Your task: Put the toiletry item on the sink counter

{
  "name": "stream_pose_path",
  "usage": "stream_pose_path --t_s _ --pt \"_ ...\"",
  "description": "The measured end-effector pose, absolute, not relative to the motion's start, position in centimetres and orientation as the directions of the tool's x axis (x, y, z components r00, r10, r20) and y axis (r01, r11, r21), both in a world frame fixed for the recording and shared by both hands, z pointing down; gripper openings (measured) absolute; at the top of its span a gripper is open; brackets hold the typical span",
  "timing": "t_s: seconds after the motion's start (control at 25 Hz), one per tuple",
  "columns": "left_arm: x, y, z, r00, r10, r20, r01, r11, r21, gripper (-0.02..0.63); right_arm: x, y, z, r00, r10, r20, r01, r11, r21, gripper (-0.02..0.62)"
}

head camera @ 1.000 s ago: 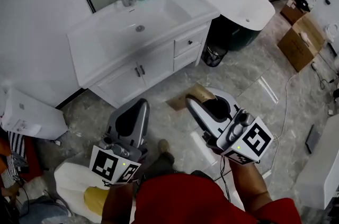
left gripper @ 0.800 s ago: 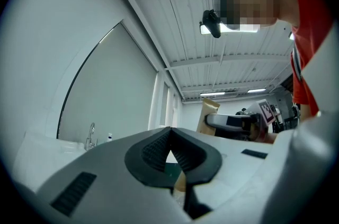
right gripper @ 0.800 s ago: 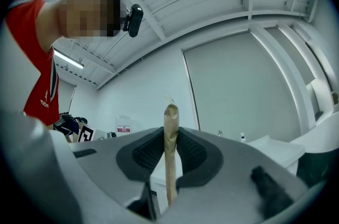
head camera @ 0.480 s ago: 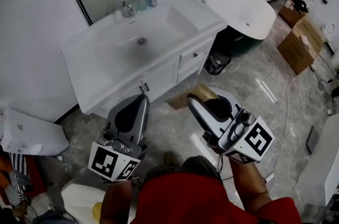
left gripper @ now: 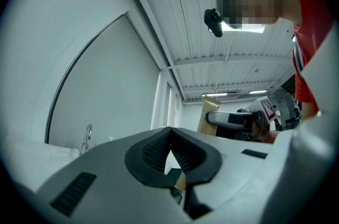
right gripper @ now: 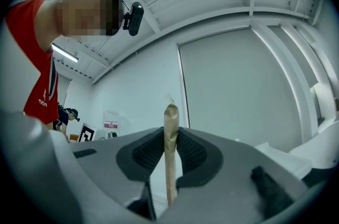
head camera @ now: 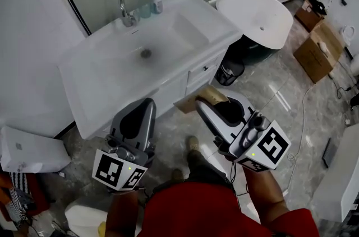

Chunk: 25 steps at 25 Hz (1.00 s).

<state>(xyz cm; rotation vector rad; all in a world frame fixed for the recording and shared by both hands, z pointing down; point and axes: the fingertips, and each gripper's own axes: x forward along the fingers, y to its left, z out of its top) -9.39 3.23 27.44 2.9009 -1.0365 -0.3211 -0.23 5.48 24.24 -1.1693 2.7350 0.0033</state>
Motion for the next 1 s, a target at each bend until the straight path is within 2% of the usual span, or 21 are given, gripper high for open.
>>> stream_pose_path --t_s 0.68,1.0 --pt "-2.9 -14.0 27.3 0.655 -0.739 -0.155 -0.732 -0.672 0.111 0.017 5.4 -13.3 24.3 -0.783 -0.605 -0.144 -0.602 0.796 -0.071 0.078" --pt "-2.5 -19.2 27.3 0.626 -0.768 -0.134 -0.76 -0.64 0.118 0.017 5.7 -19.5 24.1 -0.795 -0.591 -0.136 -0.585 0.807 -0.081 0.078"
